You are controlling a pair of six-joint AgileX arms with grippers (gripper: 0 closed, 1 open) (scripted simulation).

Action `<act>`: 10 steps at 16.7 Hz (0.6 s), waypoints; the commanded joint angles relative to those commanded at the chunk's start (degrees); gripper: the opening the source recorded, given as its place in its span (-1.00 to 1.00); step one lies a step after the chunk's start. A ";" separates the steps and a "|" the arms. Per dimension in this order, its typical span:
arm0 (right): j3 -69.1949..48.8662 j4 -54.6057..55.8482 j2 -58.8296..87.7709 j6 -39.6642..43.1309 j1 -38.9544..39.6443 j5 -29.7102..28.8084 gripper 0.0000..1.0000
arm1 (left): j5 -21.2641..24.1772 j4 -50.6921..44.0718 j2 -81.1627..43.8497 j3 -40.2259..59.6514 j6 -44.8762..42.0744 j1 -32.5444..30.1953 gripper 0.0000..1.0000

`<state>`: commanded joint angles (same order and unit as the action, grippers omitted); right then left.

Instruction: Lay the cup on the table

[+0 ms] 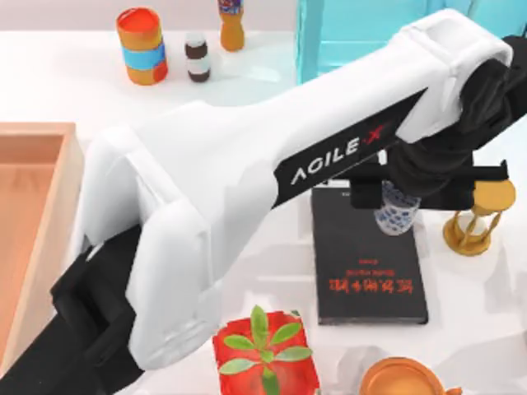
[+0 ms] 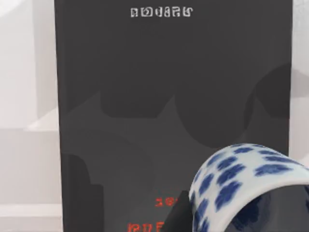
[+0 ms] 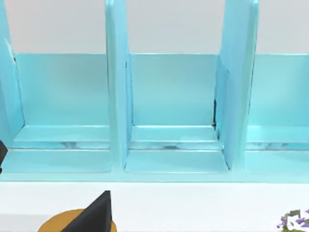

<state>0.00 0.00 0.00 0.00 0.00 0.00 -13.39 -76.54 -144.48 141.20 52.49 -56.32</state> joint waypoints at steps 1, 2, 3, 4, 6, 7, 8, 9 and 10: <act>0.00 0.00 0.00 0.00 0.00 0.00 1.00 | 0.21 0.42 0.66 -0.72 -0.31 0.15 -1.00; 0.00 0.00 0.00 0.00 0.00 0.00 1.00 | 0.51 1.10 1.86 -2.04 -0.85 0.44 -1.00; 0.00 0.00 0.00 0.00 0.00 0.00 1.00 | 0.79 1.97 3.59 -3.94 -1.57 0.88 -1.00; 0.00 0.00 0.00 0.00 0.00 0.00 1.00 | 1.01 2.92 5.68 -6.41 -2.40 1.48 -1.00; 0.00 0.00 0.00 0.00 0.00 0.00 1.00 | 1.14 4.95 10.40 -13.09 -4.18 3.23 -1.00; 0.00 0.00 0.00 0.00 0.00 0.00 1.00 | 1.09 5.97 12.95 -17.25 -5.01 4.35 -1.00; 0.00 0.00 0.00 0.00 0.00 0.00 1.00 | 1.03 7.00 15.51 -21.62 -5.77 5.59 -1.00; 0.00 0.00 0.00 0.00 0.00 0.00 1.00 | 1.00 8.04 18.02 -25.53 -6.46 6.86 -1.00; 0.00 0.00 0.00 0.00 0.00 0.00 1.00 | 0.99 9.04 20.38 -28.89 -7.12 8.03 -1.00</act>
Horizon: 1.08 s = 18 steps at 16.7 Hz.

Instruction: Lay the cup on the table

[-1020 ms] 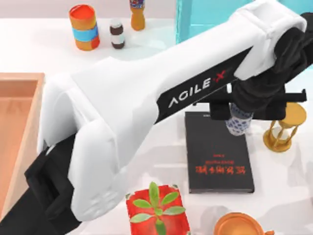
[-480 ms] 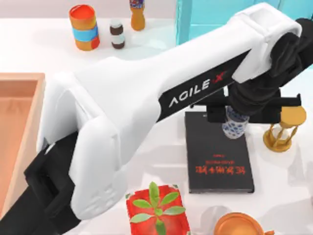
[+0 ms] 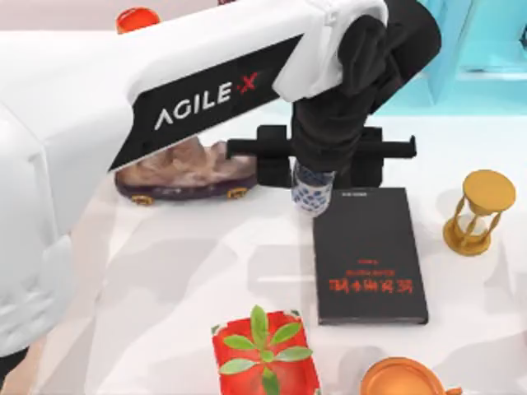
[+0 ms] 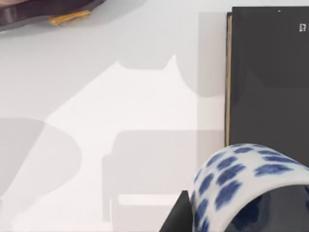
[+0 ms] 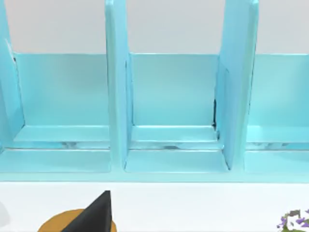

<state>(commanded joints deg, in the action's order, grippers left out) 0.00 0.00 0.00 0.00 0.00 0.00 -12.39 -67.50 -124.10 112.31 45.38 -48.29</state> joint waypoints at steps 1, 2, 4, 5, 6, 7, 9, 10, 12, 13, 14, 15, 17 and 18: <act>0.00 0.00 0.00 0.00 0.00 0.00 1.00 | 0.06 0.94 2.15 -2.78 -0.64 0.97 -1.00; 0.00 0.00 0.00 0.00 0.00 0.00 1.00 | 0.16 1.77 3.96 -4.97 -1.27 1.68 -1.00; 0.00 0.00 0.00 0.00 0.00 0.00 1.00 | 0.38 2.94 6.26 -7.58 -2.29 2.32 -1.00; 0.00 0.00 0.00 0.00 0.00 0.00 1.00 | 0.43 3.16 6.62 -7.98 -2.49 2.38 -1.00; 0.00 0.00 0.00 0.00 0.00 0.00 1.00 | 0.43 3.16 6.62 -7.98 -2.49 2.38 -1.00; 0.00 0.00 0.00 0.00 0.00 0.00 1.00 | 0.43 3.16 6.62 -7.98 -2.49 2.38 -1.00; 0.00 0.00 0.00 0.00 0.00 0.00 1.00 | 0.37 3.13 6.31 -8.07 -2.60 2.12 -1.00; 0.00 0.00 0.00 0.00 0.00 0.00 1.00 | 0.43 3.87 6.14 -8.74 -2.78 2.25 -1.00; 0.00 0.00 0.00 0.00 0.00 0.00 1.00 | 0.50 6.64 5.51 -10.53 -3.07 2.55 -1.00; 0.00 0.00 0.00 0.00 0.00 0.00 1.00 | 0.54 7.85 5.22 -11.27 -3.22 2.70 -1.00; 0.00 0.00 0.00 0.00 0.00 0.00 1.00 | 0.56 8.96 4.91 -12.04 -3.28 2.94 -1.00; 0.00 0.00 0.00 0.00 0.00 0.00 1.00 | 0.57 10.03 4.61 -12.83 -3.31 3.20 -1.00; 0.00 0.00 0.00 0.00 0.00 0.00 1.00 | 0.66 12.62 4.02 -14.34 -3.57 3.49 -1.00; 0.00 0.00 0.00 0.00 0.00 0.00 1.00 | 0.71 14.25 3.67 -15.27 -3.72 3.64 -1.00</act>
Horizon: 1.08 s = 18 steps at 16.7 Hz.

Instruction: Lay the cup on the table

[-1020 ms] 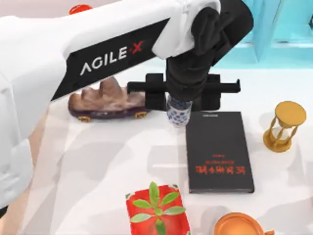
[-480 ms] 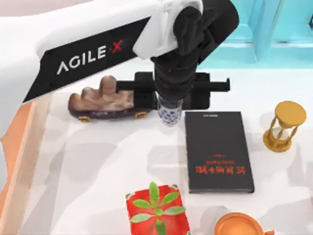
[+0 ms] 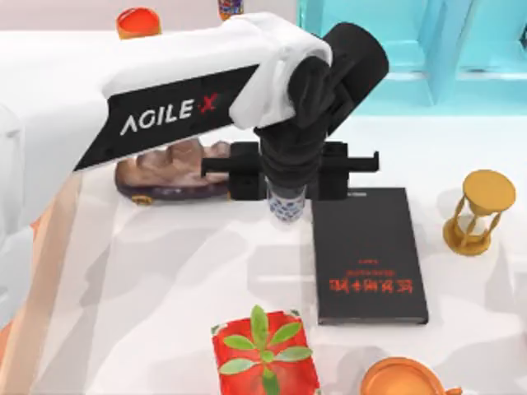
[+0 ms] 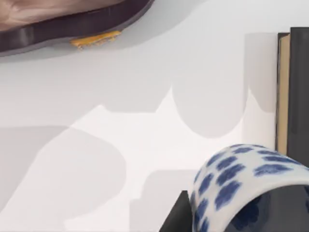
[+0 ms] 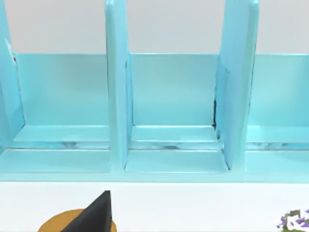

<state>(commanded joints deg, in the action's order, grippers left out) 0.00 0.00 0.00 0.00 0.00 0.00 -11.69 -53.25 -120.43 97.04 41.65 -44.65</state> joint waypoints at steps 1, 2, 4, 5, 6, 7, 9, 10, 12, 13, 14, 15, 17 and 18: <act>0.00 0.00 0.00 0.00 0.00 0.00 1.00 | 0.04 1.16 -0.43 -0.91 -0.15 0.15 -1.00; 0.00 0.00 0.00 0.00 0.00 0.00 1.00 | 0.08 1.70 -0.78 -1.41 -0.28 0.22 -1.00; 0.00 0.00 0.00 0.00 0.00 0.00 1.00 | 0.08 1.75 -0.82 -1.46 -0.30 0.22 -1.00; 0.00 0.00 0.00 0.00 0.00 0.00 1.00 | 0.08 1.75 -0.82 -1.46 -0.30 0.22 -1.00; 0.00 0.00 0.00 0.00 0.00 0.00 1.00 | 0.08 1.75 -0.82 -1.46 -0.30 0.22 -1.00; 0.00 0.00 0.00 0.00 0.00 0.00 1.00 | 0.08 1.75 -0.82 -1.46 -0.30 0.22 -0.85; 0.00 0.00 0.00 0.00 0.00 0.00 1.00 | 0.08 1.75 -0.82 -1.46 -0.30 0.22 -0.55; 0.00 0.00 0.00 0.00 0.00 0.00 1.00 | 0.08 1.75 -0.82 -1.46 -0.30 0.22 -0.40; 0.00 0.00 0.00 0.00 0.00 0.00 1.00 | 0.08 1.75 -0.82 -1.46 -0.30 0.22 -0.10; 0.00 0.00 0.00 0.00 0.00 0.00 1.00 | 0.08 1.75 -0.82 -1.46 -0.30 0.22 0.06; 0.00 0.00 0.00 0.00 0.00 0.00 1.00 | 0.08 1.75 -0.82 -1.46 -0.30 0.22 0.21; 0.00 0.00 0.00 0.00 0.00 0.00 1.00 | 0.08 1.75 -0.82 -1.46 -0.30 0.22 0.36; 0.00 0.00 0.00 0.00 0.00 0.00 1.00 | 0.08 1.75 -0.82 -1.46 -0.30 0.22 0.66; 0.00 0.00 0.00 0.00 0.00 0.00 1.00 | 0.08 1.75 -0.82 -1.46 -0.30 0.22 0.81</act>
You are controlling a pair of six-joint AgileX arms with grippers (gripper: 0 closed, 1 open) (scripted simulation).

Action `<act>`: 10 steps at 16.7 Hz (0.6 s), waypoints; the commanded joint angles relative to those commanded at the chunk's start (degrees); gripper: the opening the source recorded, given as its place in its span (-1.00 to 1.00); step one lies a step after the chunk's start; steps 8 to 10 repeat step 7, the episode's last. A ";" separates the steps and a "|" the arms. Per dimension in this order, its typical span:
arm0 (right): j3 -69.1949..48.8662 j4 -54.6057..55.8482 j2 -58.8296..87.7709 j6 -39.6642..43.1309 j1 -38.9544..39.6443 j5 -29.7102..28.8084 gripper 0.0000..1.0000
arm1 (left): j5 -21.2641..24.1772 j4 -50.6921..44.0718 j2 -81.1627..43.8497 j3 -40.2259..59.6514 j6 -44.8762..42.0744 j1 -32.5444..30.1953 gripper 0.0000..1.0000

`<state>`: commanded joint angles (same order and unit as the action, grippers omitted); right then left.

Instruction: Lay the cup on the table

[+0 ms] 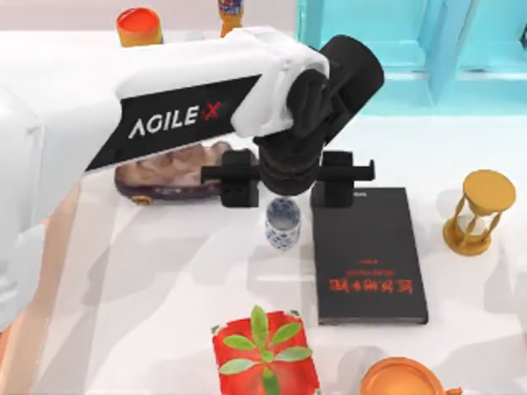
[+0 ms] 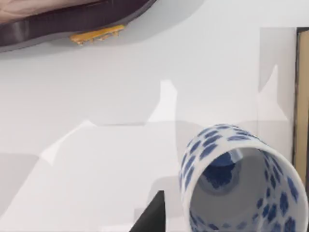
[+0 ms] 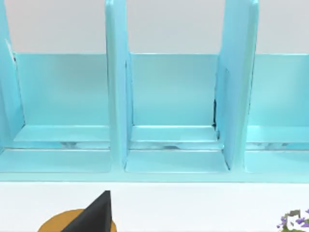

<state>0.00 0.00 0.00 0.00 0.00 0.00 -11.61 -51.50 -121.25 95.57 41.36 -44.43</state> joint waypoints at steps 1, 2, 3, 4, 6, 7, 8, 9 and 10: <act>0.00 0.00 0.00 0.00 0.00 0.00 1.00 | 0.00 0.00 0.00 0.00 0.00 0.00 0.96; 0.00 0.00 0.00 0.00 0.00 0.00 1.00 | 0.00 0.00 0.00 0.00 0.00 0.00 1.00; 0.00 0.00 0.00 0.00 0.00 0.00 1.00 | 0.00 0.00 0.00 0.00 0.00 0.00 1.00; 0.00 0.00 0.00 0.00 0.00 0.00 1.00 | 0.00 0.00 0.00 0.00 0.00 0.00 1.00; 0.00 0.00 0.00 0.00 0.00 0.00 1.00 | 0.00 0.00 0.00 0.00 0.00 0.00 1.00; 0.00 0.00 0.00 0.00 0.00 0.00 1.00 | 0.00 0.00 0.00 0.00 0.00 0.00 1.00; 0.00 0.00 0.00 0.00 0.00 0.00 1.00 | 0.00 0.00 0.00 0.00 0.00 0.00 1.00; 0.00 0.00 0.00 0.00 0.00 0.00 1.00 | 0.00 0.00 0.00 0.00 0.00 0.00 1.00; 0.00 0.00 0.00 0.00 0.00 0.00 1.00 | 0.00 0.00 0.00 0.00 0.00 0.00 1.00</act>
